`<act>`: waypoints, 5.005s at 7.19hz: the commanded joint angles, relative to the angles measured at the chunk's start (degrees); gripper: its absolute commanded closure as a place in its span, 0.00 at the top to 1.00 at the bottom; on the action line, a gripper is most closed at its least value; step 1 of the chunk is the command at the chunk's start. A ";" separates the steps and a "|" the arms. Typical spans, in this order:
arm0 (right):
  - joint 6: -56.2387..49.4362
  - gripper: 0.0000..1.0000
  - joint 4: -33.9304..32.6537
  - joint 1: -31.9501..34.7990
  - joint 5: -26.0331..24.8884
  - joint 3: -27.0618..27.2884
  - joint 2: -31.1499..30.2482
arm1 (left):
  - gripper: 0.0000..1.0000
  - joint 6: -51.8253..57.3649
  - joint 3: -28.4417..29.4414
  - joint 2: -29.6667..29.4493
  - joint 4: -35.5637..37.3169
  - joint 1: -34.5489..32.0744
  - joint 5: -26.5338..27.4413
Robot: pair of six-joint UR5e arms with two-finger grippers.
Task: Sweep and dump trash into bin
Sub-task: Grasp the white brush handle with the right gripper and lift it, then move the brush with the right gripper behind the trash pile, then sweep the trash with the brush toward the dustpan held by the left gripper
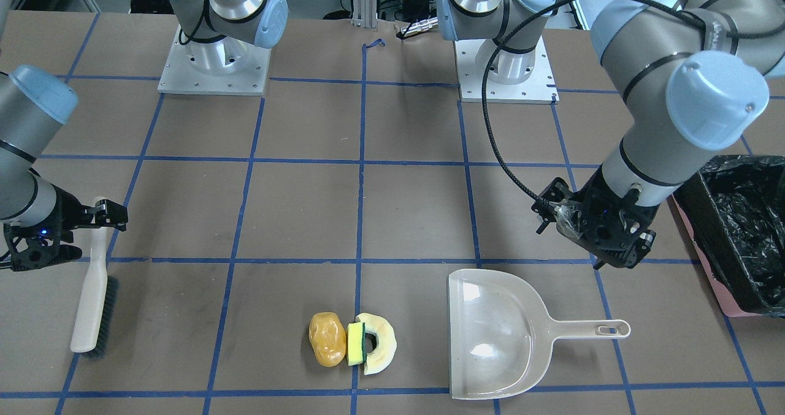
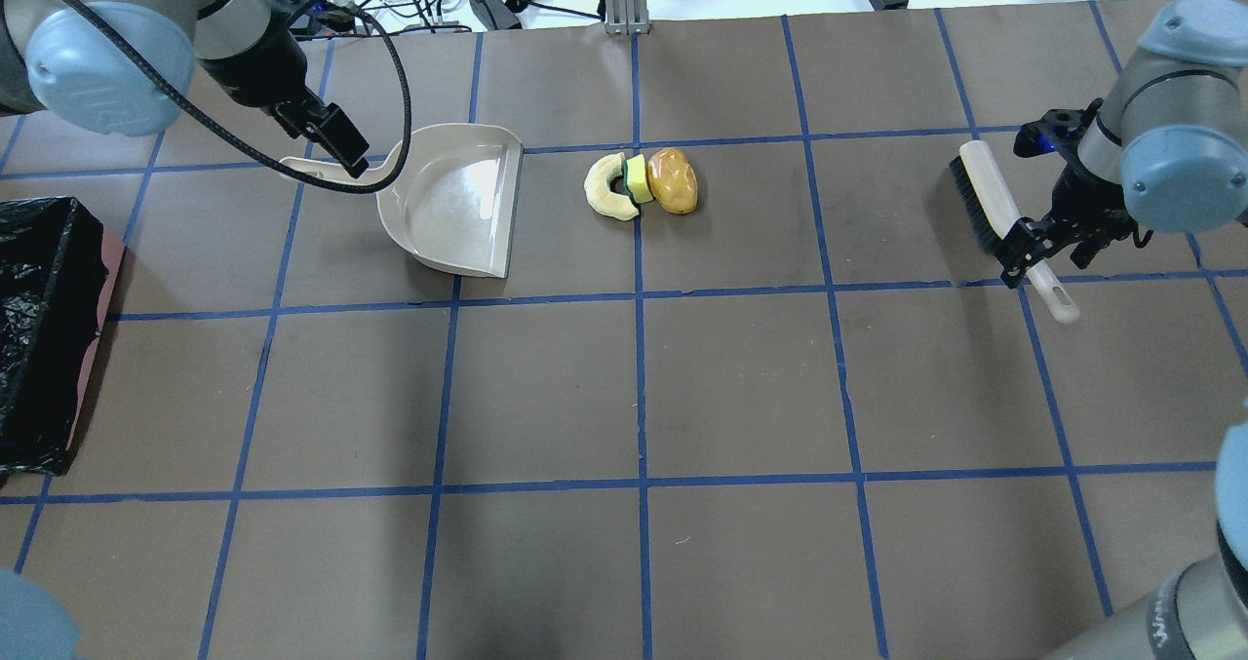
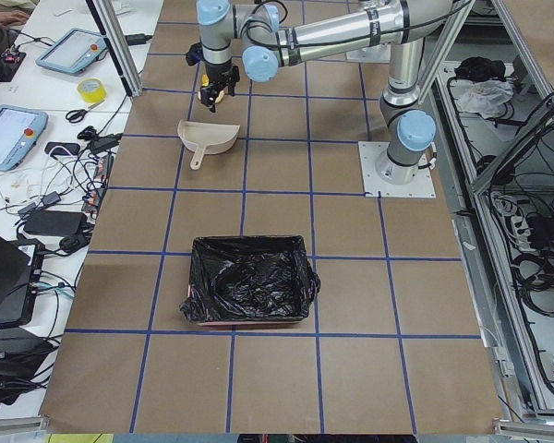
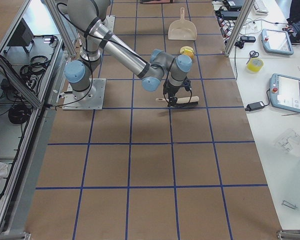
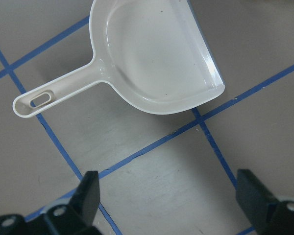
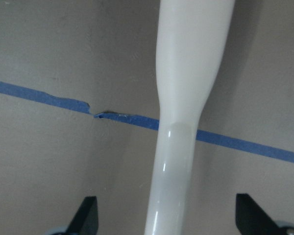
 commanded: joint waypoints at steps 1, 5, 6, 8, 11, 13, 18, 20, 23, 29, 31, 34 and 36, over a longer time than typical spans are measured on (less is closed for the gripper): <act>-1.49 0.78 -0.71 -0.02 -1.92 1.18 -0.22 | 1.00 16.79 3.84 -5.84 0.49 2.89 -0.21; -0.79 0.14 -0.18 0.07 -1.92 0.83 -0.39 | 1.00 43.99 10.96 -15.43 1.28 3.43 11.18; 0.60 0.11 -0.27 0.41 -1.74 0.65 -1.00 | 1.00 44.10 11.94 -16.92 1.71 3.43 10.52; 8.31 0.11 1.13 5.04 -1.13 -1.01 -2.15 | 0.99 45.67 12.47 -19.65 6.02 3.43 8.41; 24.21 0.05 8.93 17.61 -1.65 -8.20 -1.28 | 0.99 45.77 11.77 -20.10 5.85 4.13 7.26; 34.59 0.05 10.37 24.03 -1.56 -9.89 -0.05 | 0.98 47.17 11.51 -20.80 5.85 5.45 3.68; 48.32 0.04 13.79 34.95 -0.69 -18.23 8.91 | 0.73 49.19 9.31 -20.28 5.59 4.05 4.18; 51.05 0.03 13.71 37.50 0.80 -19.39 10.24 | 0.61 49.28 9.22 -19.84 5.50 4.05 3.92; 54.83 0.02 13.53 39.35 3.79 -20.17 11.99 | 0.12 49.28 9.13 -19.40 5.23 4.05 3.92; 58.62 0.01 13.00 43.13 8.54 -24.13 14.11 | 0.00 48.67 8.43 -19.31 5.23 3.79 4.18; 59.58 0.00 12.39 43.57 10.02 -25.01 15.16 | 0.00 48.58 8.52 -19.31 5.06 2.91 4.88; 61.78 0.00 9.94 46.55 10.82 -27.38 17.36 | 0.00 47.62 8.69 -19.14 5.23 -0.34 8.93; 62.14 0.00 8.18 47.17 13.01 -28.35 17.62 | 0.00 47.61 8.61 -18.87 5.23 -0.35 8.93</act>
